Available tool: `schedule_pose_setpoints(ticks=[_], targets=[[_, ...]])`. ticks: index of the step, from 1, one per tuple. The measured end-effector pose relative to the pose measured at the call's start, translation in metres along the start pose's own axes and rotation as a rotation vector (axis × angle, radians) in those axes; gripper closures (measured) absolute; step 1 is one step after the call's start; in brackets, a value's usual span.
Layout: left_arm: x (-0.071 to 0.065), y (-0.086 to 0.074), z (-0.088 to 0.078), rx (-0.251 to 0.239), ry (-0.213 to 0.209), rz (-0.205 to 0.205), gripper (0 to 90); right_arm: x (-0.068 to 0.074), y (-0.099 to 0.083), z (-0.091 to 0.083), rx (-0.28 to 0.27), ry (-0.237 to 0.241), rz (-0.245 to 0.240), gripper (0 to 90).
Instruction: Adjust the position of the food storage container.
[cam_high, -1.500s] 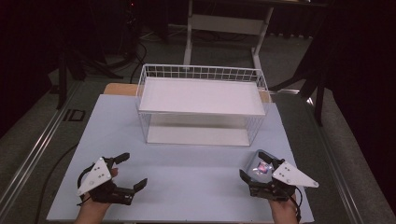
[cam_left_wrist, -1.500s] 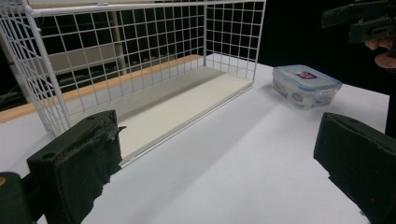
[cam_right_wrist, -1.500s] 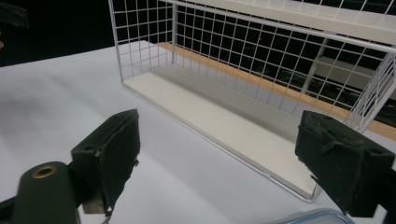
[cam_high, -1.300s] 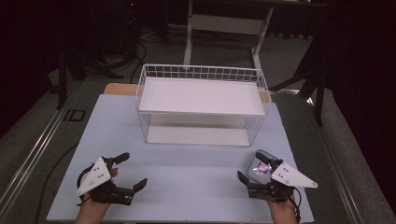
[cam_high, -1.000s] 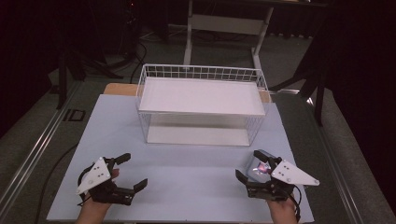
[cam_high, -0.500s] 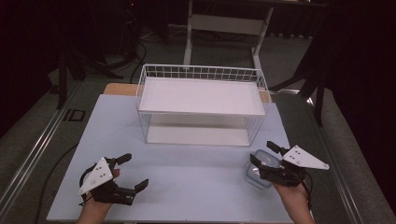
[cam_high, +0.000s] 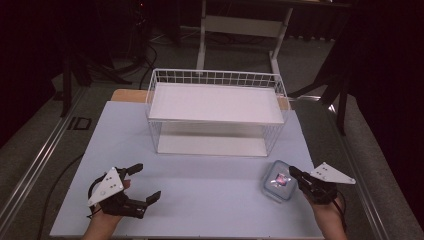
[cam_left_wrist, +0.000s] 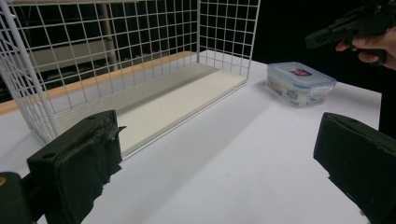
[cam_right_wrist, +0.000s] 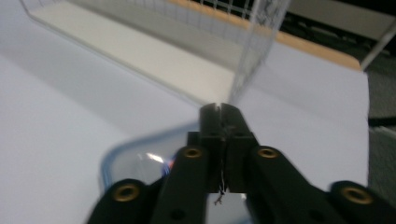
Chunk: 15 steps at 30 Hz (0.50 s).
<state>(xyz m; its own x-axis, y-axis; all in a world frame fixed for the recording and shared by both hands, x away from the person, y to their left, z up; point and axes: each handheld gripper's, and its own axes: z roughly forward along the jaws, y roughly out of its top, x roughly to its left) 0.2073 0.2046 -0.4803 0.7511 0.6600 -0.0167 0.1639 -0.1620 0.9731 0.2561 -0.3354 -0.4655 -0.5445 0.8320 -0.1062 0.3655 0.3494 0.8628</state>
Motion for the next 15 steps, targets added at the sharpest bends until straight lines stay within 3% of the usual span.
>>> schedule_pose_setpoints(ticks=[3, 8, 15], targets=[[0.0, 0.0, 0.001, 0.004, -0.007, 0.001, 1.6, -0.004, -0.007, -0.003, 0.015, -0.012, 0.01, 89.9], [-0.002, 0.001, 0.003, 0.004, -0.012, 0.002, 1.6, -0.014, -0.035, -0.011, 0.08, -0.022, 0.039, 90.0], [-0.003, 0.001, 0.004, 0.008, -0.014, 0.003, 1.6, -0.019, -0.06, -0.009, 0.169, 0.0, 0.06, 90.0]])
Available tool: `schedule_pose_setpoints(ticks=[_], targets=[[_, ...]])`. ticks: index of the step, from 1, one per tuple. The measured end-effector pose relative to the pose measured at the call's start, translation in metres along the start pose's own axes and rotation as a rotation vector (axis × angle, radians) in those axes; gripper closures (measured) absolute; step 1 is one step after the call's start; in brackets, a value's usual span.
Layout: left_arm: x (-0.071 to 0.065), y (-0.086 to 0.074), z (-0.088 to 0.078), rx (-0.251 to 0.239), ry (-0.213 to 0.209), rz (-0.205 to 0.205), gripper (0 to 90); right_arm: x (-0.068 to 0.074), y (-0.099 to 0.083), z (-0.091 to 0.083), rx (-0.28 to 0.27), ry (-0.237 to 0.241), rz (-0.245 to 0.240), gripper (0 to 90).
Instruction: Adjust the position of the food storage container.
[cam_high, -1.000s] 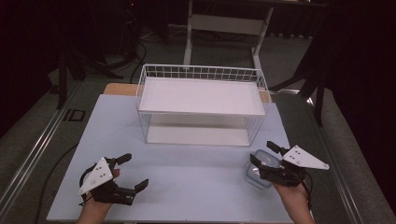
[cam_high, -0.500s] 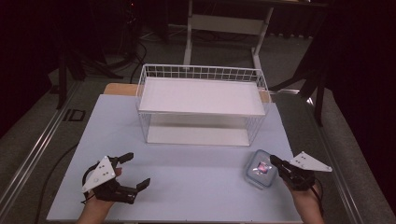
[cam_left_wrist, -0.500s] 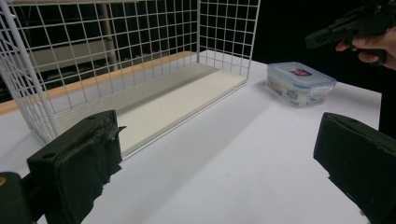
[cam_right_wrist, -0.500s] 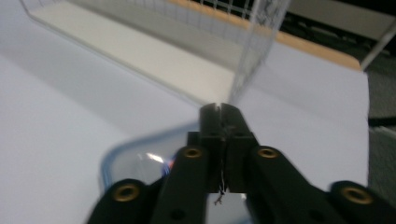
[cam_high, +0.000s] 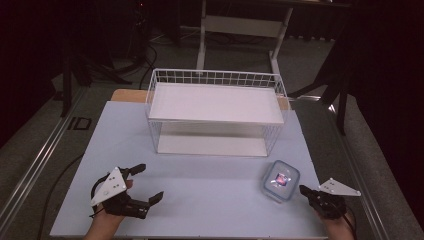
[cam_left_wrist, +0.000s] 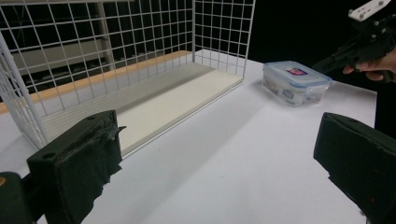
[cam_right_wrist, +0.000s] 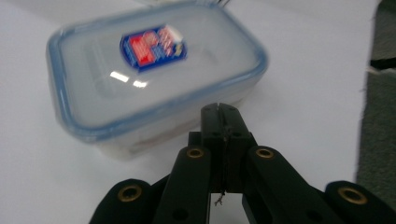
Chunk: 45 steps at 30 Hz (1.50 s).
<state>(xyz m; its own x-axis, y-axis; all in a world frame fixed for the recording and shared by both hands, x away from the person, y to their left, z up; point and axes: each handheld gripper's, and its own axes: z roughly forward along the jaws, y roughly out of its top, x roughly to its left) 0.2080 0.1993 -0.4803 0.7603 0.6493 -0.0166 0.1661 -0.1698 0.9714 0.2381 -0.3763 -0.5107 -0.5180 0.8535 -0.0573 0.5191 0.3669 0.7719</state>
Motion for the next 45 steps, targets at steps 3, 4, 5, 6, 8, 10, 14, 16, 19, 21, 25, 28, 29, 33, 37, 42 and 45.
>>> schedule_pose_setpoints(ticks=[3, 4, 5, 6, 8, 10, 14, 16, 19, 21, 25, 28, 29, 33, 37, 42, 45], targets=[[0.0, 0.001, 0.0, -0.001, 0.002, 0.001, 1.6, 0.003, -0.005, 0.007, 0.029, 0.03, -0.004, 90.0], [0.0, 0.001, 0.0, -0.006, 0.002, 0.0, 1.6, 0.003, -0.006, 0.009, 0.036, 0.039, -0.001, 90.0], [-0.001, 0.002, 0.0, -0.008, 0.002, 0.001, 1.6, 0.004, -0.007, 0.011, 0.043, 0.05, -0.001, 90.0], [-0.001, 0.002, 0.0, -0.008, 0.003, 0.003, 1.6, 0.005, -0.008, 0.013, 0.048, 0.055, 0.0, 90.0], [-0.001, 0.002, 0.0, -0.008, 0.002, 0.002, 1.6, 0.006, -0.009, 0.016, 0.049, 0.057, -0.003, 90.0], [0.0, 0.001, 0.001, -0.003, 0.002, 0.002, 1.6, 0.007, -0.009, 0.018, 0.041, 0.071, 0.001, 90.0], [0.0, 0.001, 0.001, -0.001, 0.002, 0.004, 1.6, 0.009, -0.008, 0.021, 0.034, 0.103, -0.01, 90.0], [-0.001, 0.001, 0.001, -0.003, 0.001, 0.002, 1.6, 0.012, -0.006, 0.023, 0.031, 0.116, -0.016, 90.0], [-0.001, 0.001, 0.001, -0.002, 0.0, 0.007, 1.6, 0.017, -0.002, 0.027, 0.024, 0.142, -0.035, 90.0], [-0.002, 0.001, 0.001, 0.0, -0.002, 0.007, 1.6, 0.021, -0.001, 0.03, 0.022, 0.156, -0.055, 90.0], [-0.002, 0.001, 0.001, 0.004, -0.004, 0.01, 1.6, 0.022, 0.0, 0.03, 0.024, 0.138, -0.095, 90.0], [-0.001, 0.001, 0.001, 0.001, -0.003, 0.007, 1.6, 0.01, 0.003, 0.028, 0.026, 0.082, -0.076, 90.0], [-0.001, 0.001, 0.001, 0.0, -0.002, 0.007, 1.6, 0.004, 0.005, 0.029, 0.021, 0.063, -0.063, 90.0], [-0.002, 0.001, 0.001, 0.005, -0.001, 0.011, 1.6, -0.016, 0.017, 0.033, 0.019, -0.017, -0.035, 90.0], [0.0, 0.0, 0.002, 0.007, -0.002, 0.005, 1.6, -0.027, 0.032, 0.037, 0.004, -0.065, -0.032, 90.0], [0.0, -0.001, 0.002, 0.011, -0.002, 0.008, 1.6, -0.036, 0.049, 0.042, -0.023, -0.084, -0.023, 90.0], [0.0, 0.0, 0.001, 0.008, -0.002, 0.007, 1.6, -0.042, 0.047, 0.05, 0.003, -0.101, -0.017, 90.0]])
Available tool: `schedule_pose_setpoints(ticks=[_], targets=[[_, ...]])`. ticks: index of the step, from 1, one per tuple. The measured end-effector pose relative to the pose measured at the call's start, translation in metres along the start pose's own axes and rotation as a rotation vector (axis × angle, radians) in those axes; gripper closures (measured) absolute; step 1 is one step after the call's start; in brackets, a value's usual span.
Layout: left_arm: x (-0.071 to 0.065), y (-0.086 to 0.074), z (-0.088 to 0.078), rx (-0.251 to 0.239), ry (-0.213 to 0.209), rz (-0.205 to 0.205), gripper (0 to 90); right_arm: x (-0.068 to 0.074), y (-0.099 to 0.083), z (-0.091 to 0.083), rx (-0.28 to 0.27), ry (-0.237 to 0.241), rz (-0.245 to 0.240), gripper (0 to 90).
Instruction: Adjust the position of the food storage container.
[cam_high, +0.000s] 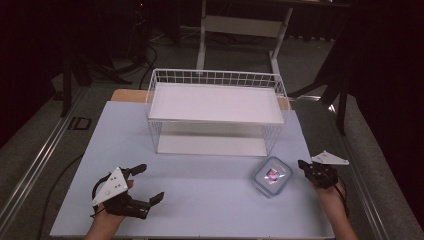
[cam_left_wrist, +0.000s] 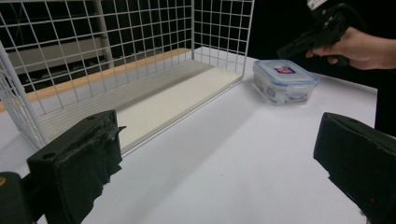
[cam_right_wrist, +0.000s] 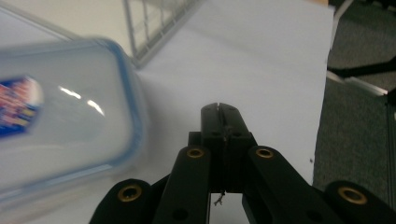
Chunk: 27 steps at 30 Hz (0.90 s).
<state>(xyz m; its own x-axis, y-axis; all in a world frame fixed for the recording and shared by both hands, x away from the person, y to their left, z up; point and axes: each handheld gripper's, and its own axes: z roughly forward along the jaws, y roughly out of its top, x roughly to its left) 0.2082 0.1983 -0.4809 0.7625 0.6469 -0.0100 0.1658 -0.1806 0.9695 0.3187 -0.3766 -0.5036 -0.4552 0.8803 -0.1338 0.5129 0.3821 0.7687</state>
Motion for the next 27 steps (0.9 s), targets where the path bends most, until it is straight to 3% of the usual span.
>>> schedule_pose_setpoints(ticks=[7, 11, 14, 27], targets=[[0.0, -0.001, 0.001, 0.003, 0.0, -0.002, 1.6, 0.0, -0.017, 0.016, 0.055, 0.059, 0.03, 90.0], [-0.001, 0.0, 0.002, 0.005, -0.002, -0.001, 1.6, 0.007, -0.02, 0.021, 0.071, 0.11, 0.021, 90.0], [-0.001, 0.0, 0.002, 0.005, -0.001, -0.001, 1.6, 0.013, -0.019, 0.02, 0.062, 0.151, 0.004, 90.0], [-0.001, 0.0, 0.002, 0.006, -0.004, 0.002, 1.6, 0.035, -0.019, 0.011, 0.057, 0.247, -0.049, 90.0]])
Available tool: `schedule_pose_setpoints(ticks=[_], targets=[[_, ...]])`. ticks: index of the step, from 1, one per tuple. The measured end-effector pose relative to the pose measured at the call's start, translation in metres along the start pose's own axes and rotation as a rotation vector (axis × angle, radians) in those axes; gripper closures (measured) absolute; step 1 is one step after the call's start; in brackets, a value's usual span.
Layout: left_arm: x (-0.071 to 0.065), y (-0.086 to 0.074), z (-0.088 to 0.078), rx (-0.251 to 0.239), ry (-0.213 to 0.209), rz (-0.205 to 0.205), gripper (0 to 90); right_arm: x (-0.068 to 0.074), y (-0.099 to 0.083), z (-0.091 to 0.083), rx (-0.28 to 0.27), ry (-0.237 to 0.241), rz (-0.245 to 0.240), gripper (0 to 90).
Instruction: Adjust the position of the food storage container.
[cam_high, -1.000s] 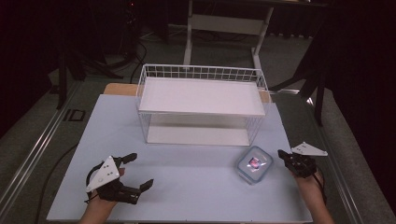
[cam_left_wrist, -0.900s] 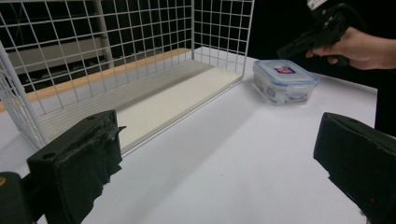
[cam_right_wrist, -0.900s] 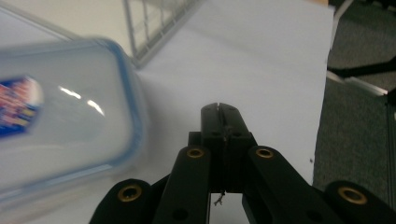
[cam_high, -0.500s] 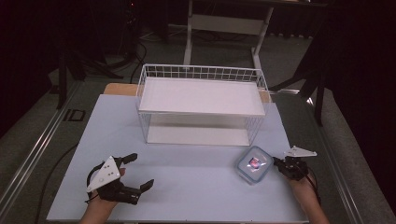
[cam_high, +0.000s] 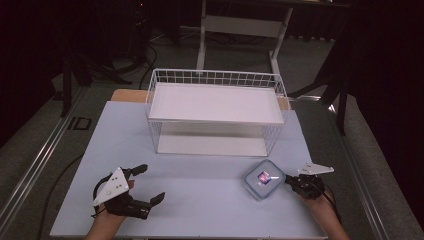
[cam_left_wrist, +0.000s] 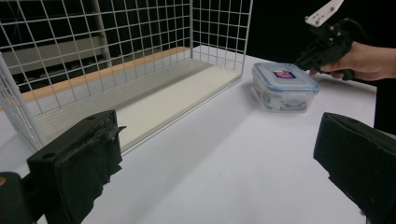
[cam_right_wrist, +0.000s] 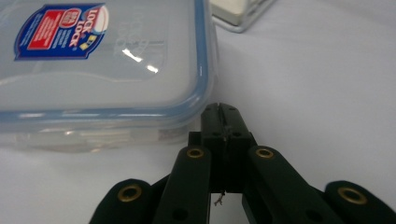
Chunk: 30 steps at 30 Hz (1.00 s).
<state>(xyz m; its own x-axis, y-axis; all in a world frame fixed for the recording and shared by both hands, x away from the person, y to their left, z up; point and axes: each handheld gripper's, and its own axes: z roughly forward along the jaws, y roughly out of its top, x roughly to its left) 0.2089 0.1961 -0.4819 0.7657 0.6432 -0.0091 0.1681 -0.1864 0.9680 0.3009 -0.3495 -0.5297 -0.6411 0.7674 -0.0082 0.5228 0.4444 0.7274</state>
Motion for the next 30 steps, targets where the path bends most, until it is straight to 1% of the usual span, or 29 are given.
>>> schedule_pose_setpoints(ticks=[4, 6, 9, 10, 11, 14, 17, 19, 24, 26, 30], targets=[[0.0, 0.0, 0.0, -0.001, 0.001, 0.0, 1.6, 0.01, -0.001, 0.002, 0.01, 0.038, -0.015, 90.0], [0.0, 0.0, 0.0, -0.001, 0.0, 0.0, 1.6, 0.017, -0.001, 0.004, 0.01, 0.058, -0.034, 90.0], [0.0, 0.0, 0.001, 0.0, -0.001, 0.001, 1.6, 0.025, 0.001, 0.006, 0.012, 0.082, -0.048, 90.0], [-0.001, 0.001, 0.001, 0.001, -0.002, 0.001, 1.6, 0.029, 0.002, 0.007, 0.011, 0.106, -0.064, 90.0], [-0.001, 0.001, 0.001, 0.001, -0.002, 0.001, 1.6, 0.031, 0.003, 0.008, 0.012, 0.113, -0.071, 90.0], [-0.001, 0.0, 0.002, 0.003, -0.004, 0.003, 1.6, 0.041, 0.006, 0.008, 0.014, 0.138, -0.117, 90.0], [-0.001, 0.0, 0.002, 0.005, -0.005, 0.004, 1.6, 0.048, 0.009, 0.01, 0.03, 0.143, -0.141, 90.0], [-0.002, 0.0, 0.002, 0.004, -0.007, 0.003, 1.6, 0.051, 0.01, 0.009, 0.04, 0.133, -0.155, 90.0], [-0.002, 0.0, 0.002, 0.007, -0.007, 0.003, 1.6, 0.049, 0.011, 0.007, 0.027, 0.131, -0.136, 90.0], [-0.002, 0.0, 0.002, 0.006, -0.01, 0.005, 1.6, 0.05, 0.01, 0.007, 0.029, 0.145, -0.122, 90.0], [-0.002, 0.0, 0.003, 0.009, -0.009, 0.002, 1.6, 0.056, 0.01, 0.007, 0.03, 0.167, -0.117, 90.0]])
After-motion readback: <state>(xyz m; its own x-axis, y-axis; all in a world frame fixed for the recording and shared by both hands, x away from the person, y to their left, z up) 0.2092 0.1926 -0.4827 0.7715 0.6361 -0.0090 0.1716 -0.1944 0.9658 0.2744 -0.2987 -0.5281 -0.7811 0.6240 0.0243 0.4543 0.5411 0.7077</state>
